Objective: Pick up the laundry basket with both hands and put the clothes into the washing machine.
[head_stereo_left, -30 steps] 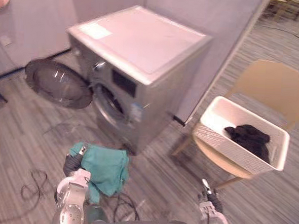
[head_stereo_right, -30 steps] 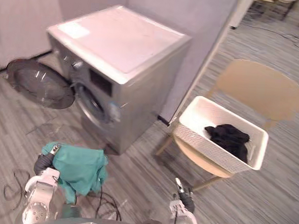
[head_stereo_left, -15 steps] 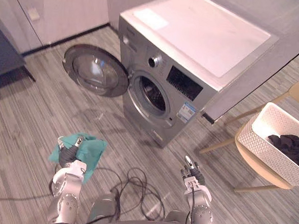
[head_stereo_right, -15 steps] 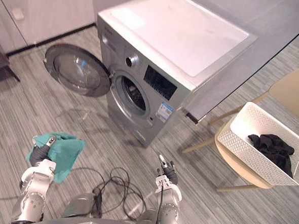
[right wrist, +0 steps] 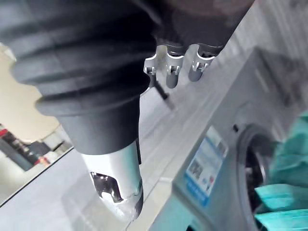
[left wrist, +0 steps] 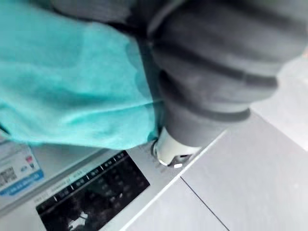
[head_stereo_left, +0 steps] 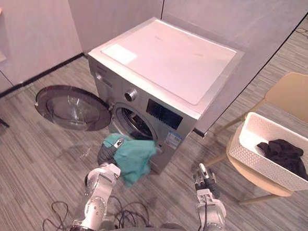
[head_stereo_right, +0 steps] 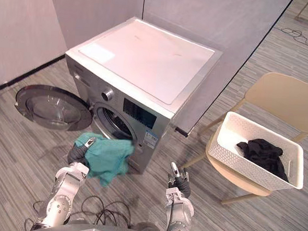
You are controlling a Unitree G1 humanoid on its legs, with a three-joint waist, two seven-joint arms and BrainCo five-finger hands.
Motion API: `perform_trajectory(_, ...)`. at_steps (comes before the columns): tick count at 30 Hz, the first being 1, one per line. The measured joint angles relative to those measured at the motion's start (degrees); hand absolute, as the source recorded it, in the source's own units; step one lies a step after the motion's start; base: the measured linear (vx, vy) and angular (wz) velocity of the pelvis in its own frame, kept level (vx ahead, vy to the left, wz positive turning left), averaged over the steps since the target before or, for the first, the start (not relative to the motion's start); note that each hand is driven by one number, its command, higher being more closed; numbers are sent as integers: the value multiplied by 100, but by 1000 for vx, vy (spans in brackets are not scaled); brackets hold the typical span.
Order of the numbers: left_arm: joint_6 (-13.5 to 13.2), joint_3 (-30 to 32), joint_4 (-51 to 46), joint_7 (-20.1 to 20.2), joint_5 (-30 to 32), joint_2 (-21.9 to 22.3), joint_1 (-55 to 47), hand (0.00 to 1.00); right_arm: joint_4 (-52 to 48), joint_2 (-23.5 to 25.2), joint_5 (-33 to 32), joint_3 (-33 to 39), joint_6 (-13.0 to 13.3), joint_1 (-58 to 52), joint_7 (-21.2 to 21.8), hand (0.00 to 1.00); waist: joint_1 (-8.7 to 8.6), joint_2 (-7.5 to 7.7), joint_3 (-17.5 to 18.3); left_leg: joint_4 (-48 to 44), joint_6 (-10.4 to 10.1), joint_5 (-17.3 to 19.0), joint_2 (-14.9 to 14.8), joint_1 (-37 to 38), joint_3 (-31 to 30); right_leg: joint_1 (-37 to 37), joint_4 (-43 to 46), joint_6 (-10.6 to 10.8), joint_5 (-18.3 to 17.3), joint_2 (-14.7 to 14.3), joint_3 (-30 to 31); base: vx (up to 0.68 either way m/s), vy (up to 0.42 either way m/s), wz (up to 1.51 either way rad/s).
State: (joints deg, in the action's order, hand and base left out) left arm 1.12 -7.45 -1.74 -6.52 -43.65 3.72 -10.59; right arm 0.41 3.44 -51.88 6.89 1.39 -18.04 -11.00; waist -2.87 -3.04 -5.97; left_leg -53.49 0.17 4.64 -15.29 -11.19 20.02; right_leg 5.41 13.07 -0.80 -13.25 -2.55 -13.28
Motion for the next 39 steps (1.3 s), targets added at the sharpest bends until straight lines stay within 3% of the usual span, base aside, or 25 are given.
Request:
perform_trajectory(1, 0, 12, 0, 1, 0, -9, -33, 100, -29, 3, 0, -3, 5, -7, 0, 0, 40, 3, -9, -410, -32, -220, -89, -193, -58, 95, -58, -18, -45, 5, 124, 247, 115, -85)
perform_trajectory(2, 3, 3, -2, 12, 0, -35, -66, 100, -57, 3, 0, 21, 20, -24, -10, 0, 99, -142, -4, -980, -128, 34, -237, -443, -185, 277, -166, -4, -54, 14, 289, 235, 122, -71)
perform_trajectory(4, 5, 10, -17, 33, -1, -38, -93, 100, -131, 21, 2, -22, -4, -100, -22, 0, 153, -128, -22, -905, -84, 485, -266, -629, -205, 463, -288, -4, -54, 225, 571, 299, 168, -83)
perform_trajectory(7, 18, 58, -229, 40, 1, -35, -222, 100, -186, 33, 8, -30, -11, -232, -26, 0, 188, -56, -52, 603, -44, 846, -151, -754, -475, 461, -273, 21, -69, 666, 1079, 319, 259, -94)
perform_trajectory(9, 20, 99, -244, 42, 11, -36, -232, 100, -186, 30, 30, -31, -13, -253, -29, 0, 227, 6, -73, 1850, -33, 756, -1, -666, -1040, 434, -192, 189, -167, 967, 1349, 351, 386, -101)
perform_trajectory(10, 32, 93, -256, 36, 20, -30, -260, 100, -189, 15, 57, -35, -14, -305, -38, 0, 228, -16, -56, 2684, 52, 349, 38, -546, -1525, 437, -101, 397, -288, 1077, 1517, 285, 370, -78)
perform_trajectory(11, 37, 76, -330, 19, 48, -30, -329, 100, -185, -16, 64, -54, -30, -352, -44, 0, 234, -85, 0, 3146, -160, -177, 42, -436, -1985, 431, -31, 645, -430, 1129, 1646, 408, 537, -71)
perform_trajectory(12, 43, 136, -346, -26, 81, -80, -362, 100, 7, -13, 68, -128, -84, -332, -80, 0, 132, 150, 94, 2985, -866, 162, 285, -367, -2073, 402, -22, 861, -570, 1390, 1845, 266, 362, -39)
perform_trajectory(13, 44, 192, -344, -73, 123, -103, -348, 100, 96, -4, 70, -216, -146, -349, -77, 0, 69, 271, 103, 2897, -808, 234, 365, -415, -2029, 360, -19, 836, -548, 1463, 1958, 273, 422, -28)
perform_trajectory(14, 43, 274, -344, -97, 129, -128, -342, 100, 136, 16, 73, -285, -248, -300, -75, 0, 102, 365, 85, 2822, -735, 276, 398, -480, -1931, 201, -57, 834, -327, 1457, 2185, 234, 444, -28)
perform_trajectory(15, 44, 278, -344, -103, 158, -172, -401, 100, 134, 18, 99, -268, -267, -232, -59, 0, 84, 478, 145, 2848, -717, 287, 382, -426, -1805, 140, -93, 999, 153, 1446, 2266, 171, 355, -31)
perform_trajectory(16, 44, 276, -344, -103, 164, -178, -411, 100, 137, 18, 116, -266, -266, -220, -57, 0, 80, 475, 141, 2853, -712, 292, 382, -407, -1787, 135, -101, 1047, 255, 1446, 2284, 137, 369, -35)
perform_trajectory(18, 38, 249, -345, -99, 169, -236, -412, 100, 310, 8, 226, -264, -263, -57, -38, 0, 88, 483, 160, 2896, -628, 394, 382, -264, -1496, 16, -131, 1444, 775, 1516, 2638, 63, 263, -46)
perform_trajectory(21, 18, 183, -344, -90, 167, -338, -401, 100, 706, -11, 246, -300, -249, 194, -27, 0, 118, 536, 271, 2924, -634, 605, 380, -306, -1035, -324, -341, 1673, 1109, 1689, 3048, -25, 147, -71)
perform_trajectory(26, 28, -92, -64, -79, 166, -360, -252, 100, 793, -14, 280, -347, -297, 235, -23, 0, 147, 435, 288, 3020, -471, 660, 386, -461, -411, -1074, -348, 1683, 1809, 1818, 3313, -78, 98, -68)
perform_trajectory(29, 47, -226, 26, -72, 166, -349, -265, 100, 715, -15, 286, -349, -301, 180, 11, 0, 100, 343, 181, 3185, -365, 630, 288, -225, -113, -1684, 575, 1618, 2204, 1560, 3308, -23, 65, -55)
perform_trajectory(30, 50, -216, 29, -73, 164, -345, -273, 100, 715, -25, 300, -352, -325, 179, 52, 0, 95, 234, 108, 3253, -335, 626, 192, -149, -63, -1858, 794, 1676, 2010, 1404, 3325, -39, -22, -40)
perform_trajectory(31, 47, -167, 26, -71, 164, -345, -264, 100, 699, -64, 406, -377, -368, 170, 77, 0, 77, 193, 78, 3338, -293, 607, 72, -94, 7, -2021, 1021, 1592, 1403, 1067, 3230, -51, -93, -38)
perform_trajectory(32, 38, -116, 26, -71, 164, -346, -262, 100, 647, -63, 496, -421, -391, 146, 103, 0, 98, 257, 61, 3442, -293, 561, 60, -51, 98, -2216, 1143, 1488, 1045, 825, 2909, -51, -118, -25)
perform_trajectory(33, 39, -101, 26, -71, 165, -346, -263, 100, 576, -62, 503, -447, -391, 127, 110, 0, 96, 290, 40, 3446, -311, 547, 60, -65, 124, -2292, 1146, 1311, 946, 724, 2702, -35, -113, -19)
perform_trajectory(34, 41, -74, 26, -70, 164, -343, -267, 100, 454, -62, 502, -490, -388, 86, 138, 0, 119, 349, -2, 3419, -353, 535, 84, -94, 175, -2385, 1108, 978, 828, 597, 2376, -18, -135, -17)
perform_trajectory(35, 46, -37, 26, -74, 164, -287, -257, 100, 346, -71, 498, -506, -383, 71, 218, 0, 149, 313, -112, 3279, -434, 573, 72, -207, 173, -2474, 1063, 628, 621, 540, 2083, -20, -172, -11)
perform_trajectory(37, 49, -53, 22, -75, 164, -233, -130, 100, 90, -82, 495, -563, -332, 34, 225, 0, 159, 159, -281, 2955, -506, 608, -25, -587, 6, -2572, 1060, 533, 350, 510, 1976, -24, -147, 17)
perform_trajectory(38, 52, -46, 18, -75, 163, -130, 70, 100, -24, -189, 451, -590, -282, 34, 233, 0, 140, -16, -600, 2669, -505, 608, -69, -876, -223, -2787, 1402, 486, 192, 484, 1807, -27, -99, 42)
perform_trajectory(39, 52, -38, 11, -75, 163, -105, 129, 100, -50, -216, 448, -598, -283, 28, 232, 0, 136, -48, -730, 2550, -504, 608, -73, -980, -308, -2883, 1615, 444, 108, 466, 1756, -57, -148, 54)
